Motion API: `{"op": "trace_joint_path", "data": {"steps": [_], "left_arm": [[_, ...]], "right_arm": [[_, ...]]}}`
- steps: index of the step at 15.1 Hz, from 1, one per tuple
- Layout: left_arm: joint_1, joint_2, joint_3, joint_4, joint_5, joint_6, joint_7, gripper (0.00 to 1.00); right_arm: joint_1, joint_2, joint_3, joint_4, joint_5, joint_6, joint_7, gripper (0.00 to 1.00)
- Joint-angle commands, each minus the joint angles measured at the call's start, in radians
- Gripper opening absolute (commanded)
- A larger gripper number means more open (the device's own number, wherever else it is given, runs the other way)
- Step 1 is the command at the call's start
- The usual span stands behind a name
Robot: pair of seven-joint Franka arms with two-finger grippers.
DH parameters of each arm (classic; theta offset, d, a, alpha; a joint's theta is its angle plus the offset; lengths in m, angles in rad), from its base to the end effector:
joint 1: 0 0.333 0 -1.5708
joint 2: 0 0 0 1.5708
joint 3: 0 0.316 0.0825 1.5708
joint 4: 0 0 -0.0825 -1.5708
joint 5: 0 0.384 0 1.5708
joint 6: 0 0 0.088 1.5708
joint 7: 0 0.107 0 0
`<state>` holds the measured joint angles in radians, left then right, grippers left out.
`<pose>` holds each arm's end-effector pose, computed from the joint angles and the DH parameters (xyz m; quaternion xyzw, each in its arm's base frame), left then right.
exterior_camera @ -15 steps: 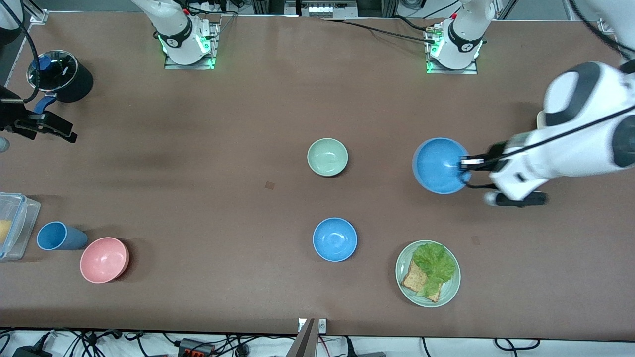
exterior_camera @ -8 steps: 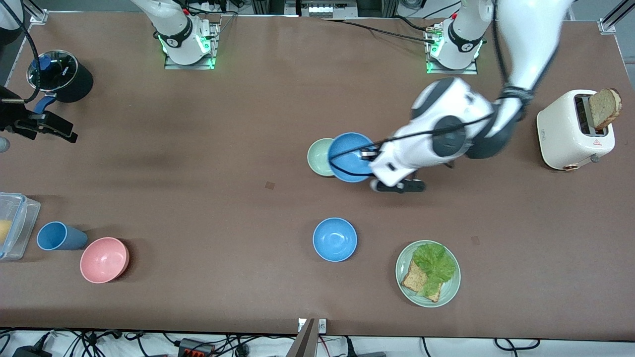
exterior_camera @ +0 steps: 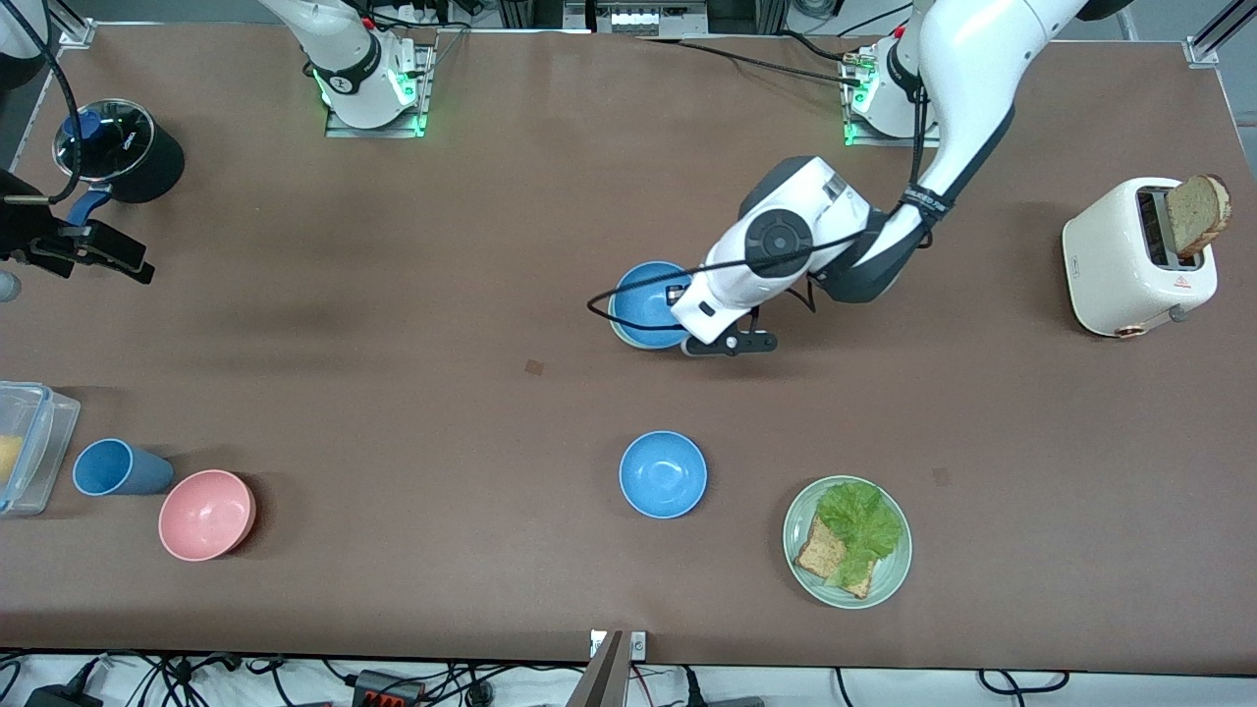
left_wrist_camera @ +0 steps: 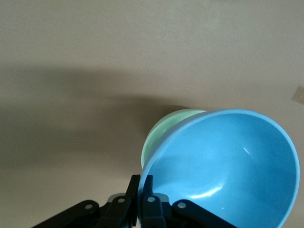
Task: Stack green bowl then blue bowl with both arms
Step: 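Lower the blue bowl into the green bowl and open the left gripper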
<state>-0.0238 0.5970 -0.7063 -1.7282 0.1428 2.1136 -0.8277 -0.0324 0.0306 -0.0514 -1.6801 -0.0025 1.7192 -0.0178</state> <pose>0.5223 -0.3947 0.3002 0.9901 0.0464 -0.1127 0.0690 0.5708 -0.0478 0.5682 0.9995 -0.0328 0.0042 0.0022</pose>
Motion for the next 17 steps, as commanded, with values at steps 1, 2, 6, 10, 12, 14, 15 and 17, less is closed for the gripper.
{"op": "trace_joint_path", "data": {"steps": [1, 2, 6, 10, 12, 14, 15, 17], "left_arm": [[-0.008, -0.022, 0.004, -0.054, 0.032, 0.049, -0.027, 0.01], [-0.008, -0.023, 0.004, -0.069, 0.032, 0.068, -0.027, 0.01], [-0.030, -0.023, 0.005, -0.100, 0.032, 0.103, -0.046, 0.01], [-0.036, -0.014, 0.007, -0.100, 0.044, 0.128, -0.056, 0.02], [-0.038, -0.005, 0.007, -0.099, 0.061, 0.131, -0.067, 0.06], [-0.041, 0.007, 0.007, -0.096, 0.090, 0.151, -0.088, 0.06], [-0.047, 0.018, 0.007, -0.091, 0.104, 0.151, -0.100, 0.06], [-0.053, 0.023, 0.005, -0.088, 0.130, 0.155, -0.122, 0.05]], "right_arm": [[0.002, -0.028, 0.007, -0.020, -0.016, -0.003, -0.008, 1.00], [0.002, -0.029, 0.007, -0.020, -0.016, -0.003, -0.008, 1.00], [0.002, -0.034, 0.007, -0.020, -0.016, -0.009, -0.008, 1.00], [0.002, -0.035, 0.007, -0.020, -0.016, -0.013, -0.008, 1.00], [0.005, -0.035, 0.007, -0.020, -0.016, -0.010, -0.008, 1.00], [0.006, -0.035, 0.007, -0.020, -0.016, -0.010, -0.008, 1.00], [0.008, -0.034, 0.007, -0.020, -0.016, -0.009, -0.008, 1.00], [0.009, -0.034, 0.007, -0.020, -0.016, -0.010, -0.008, 1.00]]}}
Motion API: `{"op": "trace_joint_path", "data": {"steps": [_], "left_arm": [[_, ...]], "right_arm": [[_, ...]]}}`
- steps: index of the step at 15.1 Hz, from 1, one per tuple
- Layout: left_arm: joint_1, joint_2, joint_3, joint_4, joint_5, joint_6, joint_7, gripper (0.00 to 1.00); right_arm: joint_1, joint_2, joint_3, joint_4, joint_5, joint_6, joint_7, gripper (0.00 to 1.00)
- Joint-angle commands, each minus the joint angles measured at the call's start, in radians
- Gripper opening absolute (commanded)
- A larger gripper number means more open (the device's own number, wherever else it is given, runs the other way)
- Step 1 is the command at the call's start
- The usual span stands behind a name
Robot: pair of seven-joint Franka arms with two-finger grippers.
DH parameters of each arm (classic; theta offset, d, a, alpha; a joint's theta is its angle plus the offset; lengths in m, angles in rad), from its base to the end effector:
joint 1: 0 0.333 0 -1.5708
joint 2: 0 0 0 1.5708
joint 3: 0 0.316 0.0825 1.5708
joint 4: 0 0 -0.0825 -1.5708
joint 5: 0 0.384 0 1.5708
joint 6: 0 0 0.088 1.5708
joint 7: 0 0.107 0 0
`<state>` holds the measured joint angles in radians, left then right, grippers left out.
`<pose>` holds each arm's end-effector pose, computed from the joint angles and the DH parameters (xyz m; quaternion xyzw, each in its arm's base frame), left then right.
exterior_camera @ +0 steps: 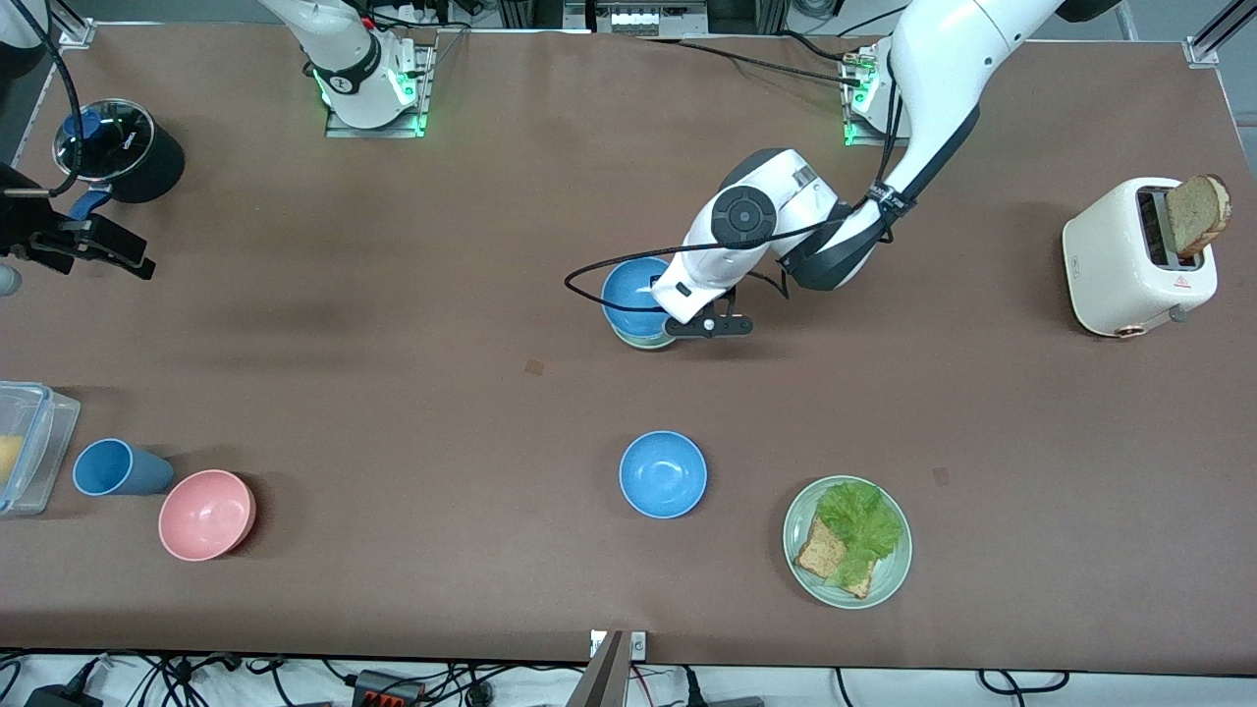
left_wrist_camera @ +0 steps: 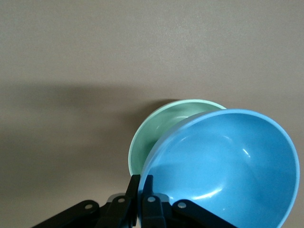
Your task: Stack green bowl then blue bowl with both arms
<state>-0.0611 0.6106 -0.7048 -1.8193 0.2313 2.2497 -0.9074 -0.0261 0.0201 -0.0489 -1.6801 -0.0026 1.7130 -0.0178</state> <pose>0.4919 -0.4145 0.2667 0.9939 0.0388 -0.0826 0.0613 0.5680 -0.0427 0.5737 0.9996 -0.0284 0.0063 0.0021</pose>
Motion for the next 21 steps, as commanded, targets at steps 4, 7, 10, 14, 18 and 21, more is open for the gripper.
{"op": "trace_joint_path", "data": {"steps": [4, 7, 10, 14, 18, 21], "left_arm": [[-0.007, 0.011, 0.002, 0.006, 0.042, 0.011, -0.050, 0.35], [0.024, -0.006, -0.004, 0.038, 0.040, -0.053, -0.044, 0.43], [0.070, -0.012, -0.022, 0.153, 0.036, -0.209, -0.015, 0.46], [0.180, -0.012, -0.028, 0.241, 0.014, -0.356, 0.200, 0.51], [0.296, -0.014, -0.044, 0.320, -0.003, -0.453, 0.418, 0.57], [0.354, -0.012, -0.033, 0.366, -0.004, -0.504, 0.563, 0.92]], "right_arm": [[0.003, -0.023, 0.004, -0.020, -0.016, -0.001, -0.008, 1.00], [0.003, -0.023, 0.004, -0.020, -0.016, -0.001, -0.007, 1.00], [0.003, -0.023, 0.004, -0.018, -0.017, 0.000, -0.007, 1.00], [0.003, -0.023, 0.004, -0.020, -0.017, 0.002, -0.007, 1.00], [0.003, -0.023, 0.004, -0.020, -0.016, 0.002, -0.007, 1.00], [0.003, -0.023, 0.004, -0.020, -0.017, -0.003, -0.008, 1.00]]}}
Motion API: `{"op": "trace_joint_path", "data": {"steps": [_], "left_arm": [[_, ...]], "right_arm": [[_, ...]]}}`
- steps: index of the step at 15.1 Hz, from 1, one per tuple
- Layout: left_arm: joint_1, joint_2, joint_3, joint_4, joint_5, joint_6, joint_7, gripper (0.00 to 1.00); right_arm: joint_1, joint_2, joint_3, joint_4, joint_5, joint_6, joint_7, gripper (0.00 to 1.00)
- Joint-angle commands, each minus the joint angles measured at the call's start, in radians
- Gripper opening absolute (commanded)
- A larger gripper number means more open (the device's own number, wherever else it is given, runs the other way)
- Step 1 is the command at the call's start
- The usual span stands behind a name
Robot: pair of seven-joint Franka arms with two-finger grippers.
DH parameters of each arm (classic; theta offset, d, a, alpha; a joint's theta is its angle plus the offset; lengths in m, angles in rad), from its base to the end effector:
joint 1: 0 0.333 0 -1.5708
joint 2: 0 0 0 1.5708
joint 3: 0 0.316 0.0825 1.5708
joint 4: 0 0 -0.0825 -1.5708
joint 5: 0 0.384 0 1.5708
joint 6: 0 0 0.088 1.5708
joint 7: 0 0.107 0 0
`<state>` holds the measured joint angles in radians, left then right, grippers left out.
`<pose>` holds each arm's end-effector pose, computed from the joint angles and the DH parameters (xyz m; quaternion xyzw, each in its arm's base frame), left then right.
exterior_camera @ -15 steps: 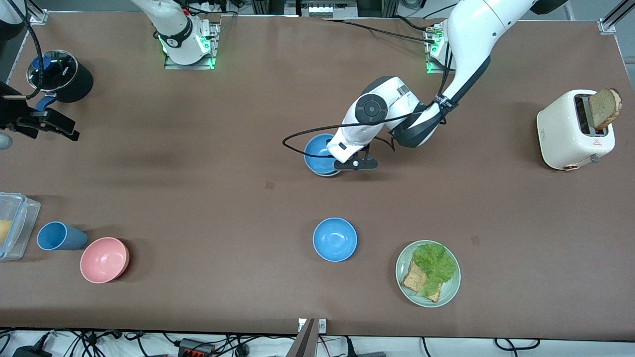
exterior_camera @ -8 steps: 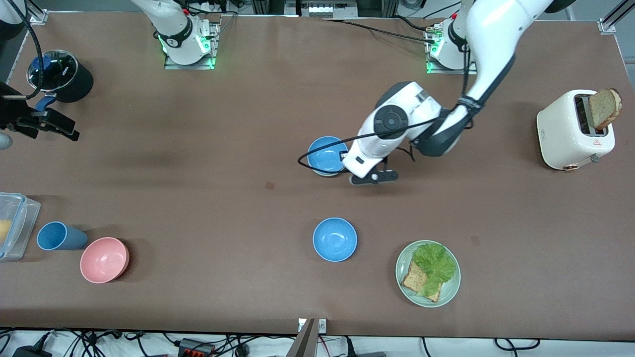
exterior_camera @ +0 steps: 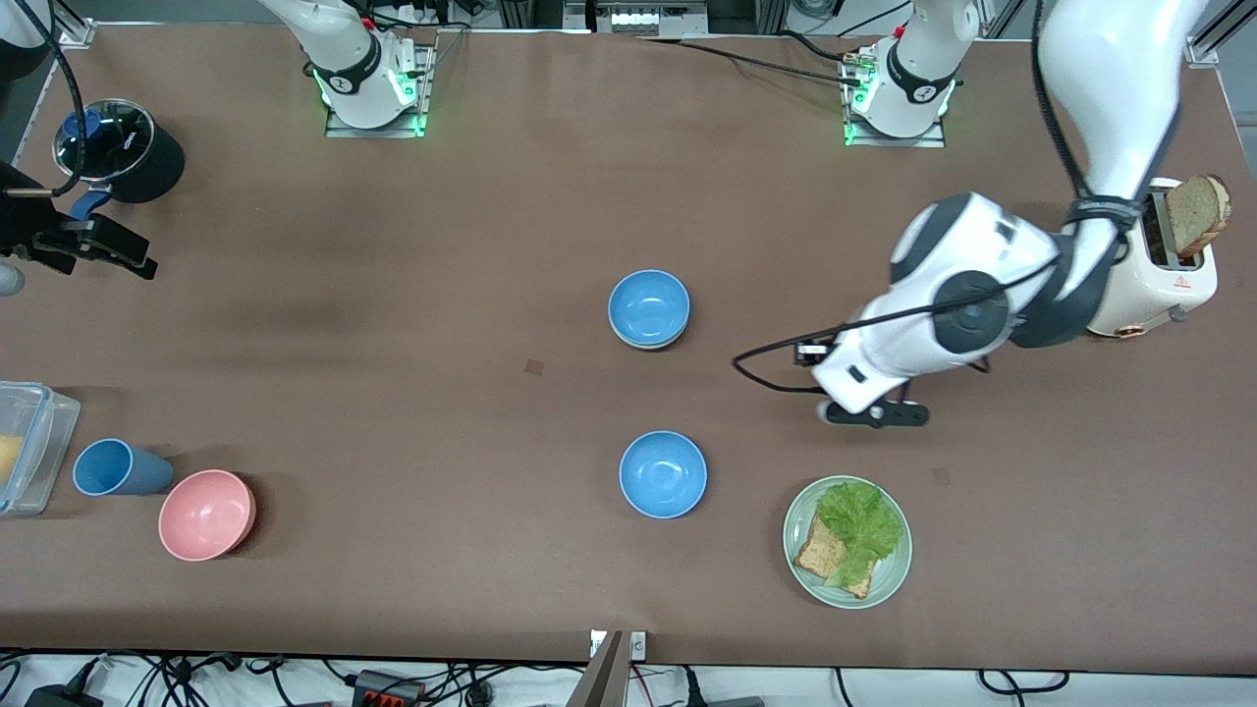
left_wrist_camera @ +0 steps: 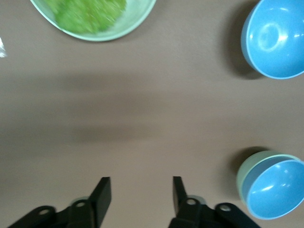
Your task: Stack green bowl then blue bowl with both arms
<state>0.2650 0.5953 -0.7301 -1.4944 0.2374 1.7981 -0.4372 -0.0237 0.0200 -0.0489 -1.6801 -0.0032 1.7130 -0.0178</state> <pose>0.6411 -0.2080 0.3786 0.9941 -0.0188 -0.0976 0.0428 0.5681 -0.0414 0.5737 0.9996 -0.0272 0.0064 0.0024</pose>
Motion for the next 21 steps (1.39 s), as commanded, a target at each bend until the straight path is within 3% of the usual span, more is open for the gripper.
{"op": "trace_joint_path", "data": {"steps": [1, 3, 5, 7, 9, 11, 15, 17, 21], "left_arm": [[0.028, -0.015, 0.007, 0.043, -0.007, -0.054, 0.148, 1.00], [0.016, -0.118, 0.102, 0.005, -0.029, -0.052, 0.202, 1.00], [-0.054, -0.256, 0.278, -0.062, -0.134, -0.042, 0.227, 1.00], [-0.136, -0.363, 0.427, -0.108, -0.158, -0.043, 0.232, 1.00], [-0.151, -0.473, 0.500, -0.182, -0.191, -0.043, 0.226, 1.00], [-0.159, -0.572, 0.527, -0.254, -0.250, 0.002, 0.238, 1.00], [-0.170, -0.610, 0.531, -0.296, -0.253, 0.001, 0.298, 1.00], [-0.190, -0.675, 0.529, -0.372, -0.251, 0.013, 0.295, 1.00], [-0.184, -0.663, 0.518, -0.368, -0.253, 0.003, 0.295, 1.00]], "right_arm": [[0.001, -0.023, 0.004, -0.020, -0.015, -0.001, -0.008, 1.00], [0.001, -0.023, 0.004, -0.020, -0.017, 0.003, -0.008, 1.00], [0.001, -0.023, 0.004, -0.020, -0.015, 0.003, -0.005, 1.00], [0.001, -0.025, 0.006, -0.020, -0.015, -0.003, -0.007, 1.00], [0.001, -0.023, 0.004, -0.020, -0.017, -0.004, -0.008, 1.00], [0.001, -0.023, 0.004, -0.020, -0.017, -0.001, -0.008, 1.00], [0.007, -0.023, 0.006, -0.023, -0.015, 0.000, -0.008, 1.00], [0.008, -0.031, 0.004, -0.027, -0.017, -0.004, -0.007, 1.00], [0.008, -0.035, 0.004, -0.030, -0.017, -0.004, -0.008, 1.00]]}}
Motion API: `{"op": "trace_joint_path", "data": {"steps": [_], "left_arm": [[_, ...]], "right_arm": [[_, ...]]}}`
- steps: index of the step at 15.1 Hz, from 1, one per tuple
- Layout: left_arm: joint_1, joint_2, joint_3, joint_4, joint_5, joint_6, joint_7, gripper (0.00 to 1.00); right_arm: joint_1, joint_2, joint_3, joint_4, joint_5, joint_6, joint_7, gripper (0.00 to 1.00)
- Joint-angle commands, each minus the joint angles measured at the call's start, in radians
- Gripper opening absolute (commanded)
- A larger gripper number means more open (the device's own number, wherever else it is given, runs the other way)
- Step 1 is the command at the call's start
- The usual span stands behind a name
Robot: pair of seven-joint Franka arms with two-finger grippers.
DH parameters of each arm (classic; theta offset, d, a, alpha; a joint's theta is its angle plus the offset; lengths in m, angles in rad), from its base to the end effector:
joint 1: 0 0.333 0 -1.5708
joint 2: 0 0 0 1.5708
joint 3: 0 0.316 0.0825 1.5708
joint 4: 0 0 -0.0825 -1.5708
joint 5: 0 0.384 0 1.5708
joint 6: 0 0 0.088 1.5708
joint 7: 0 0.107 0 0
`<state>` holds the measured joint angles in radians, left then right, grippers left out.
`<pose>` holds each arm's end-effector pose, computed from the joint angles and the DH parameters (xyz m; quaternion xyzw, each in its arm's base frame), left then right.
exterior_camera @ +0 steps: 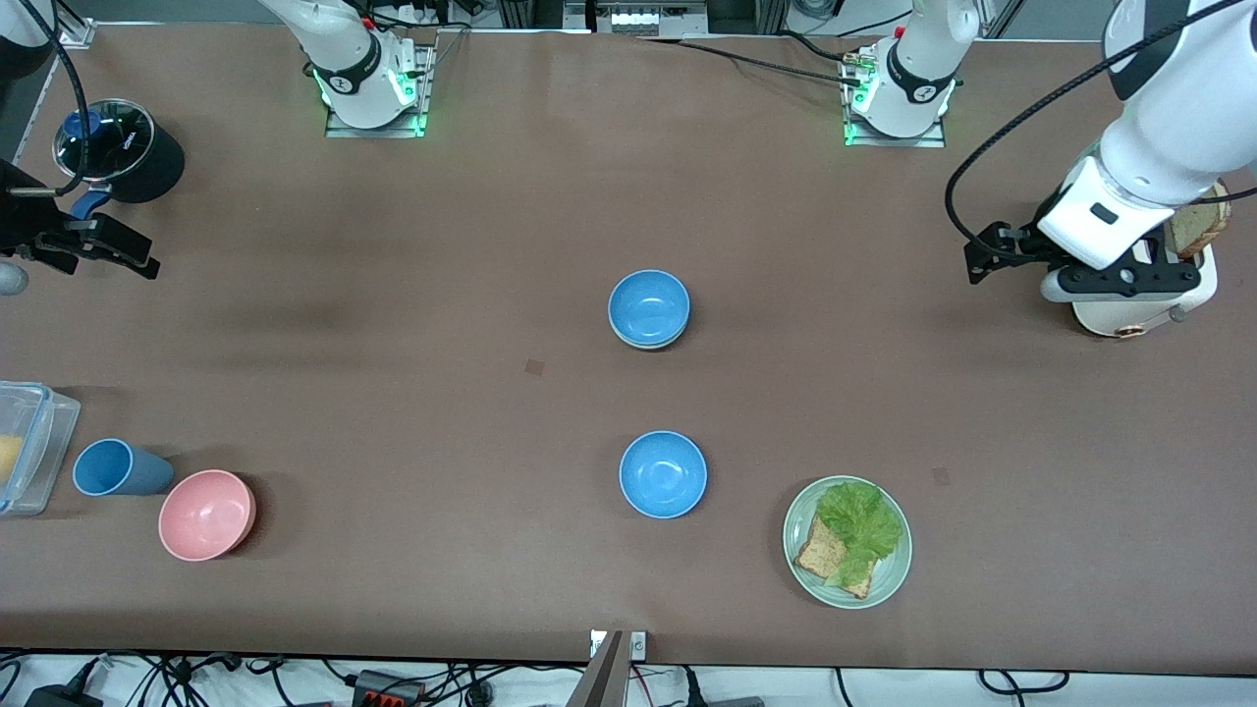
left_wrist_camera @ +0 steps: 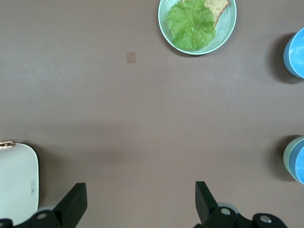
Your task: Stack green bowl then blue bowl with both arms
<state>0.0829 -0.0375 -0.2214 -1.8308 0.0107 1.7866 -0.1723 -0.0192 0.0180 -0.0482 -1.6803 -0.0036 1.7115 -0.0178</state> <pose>0.5454 -0.0767 0.5395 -0.9998 -0.0158 0.0023 0.0098 0.5676 -0.0384 0.5746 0.9997 -0.0245 0.0065 0.0025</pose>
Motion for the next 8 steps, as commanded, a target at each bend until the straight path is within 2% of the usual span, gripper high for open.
{"op": "trace_joint_path", "data": {"steps": [1, 8], "left_arm": [[-0.002, -0.024, 0.010, -0.022, -0.025, 0.013, 0.036, 1.00], [0.005, 0.004, 0.008, 0.011, -0.025, -0.023, 0.042, 1.00]], "right_arm": [[0.004, -0.033, 0.004, -0.030, -0.016, 0.000, -0.008, 1.00], [0.004, -0.032, 0.004, -0.029, -0.018, 0.008, -0.008, 1.00]]}}
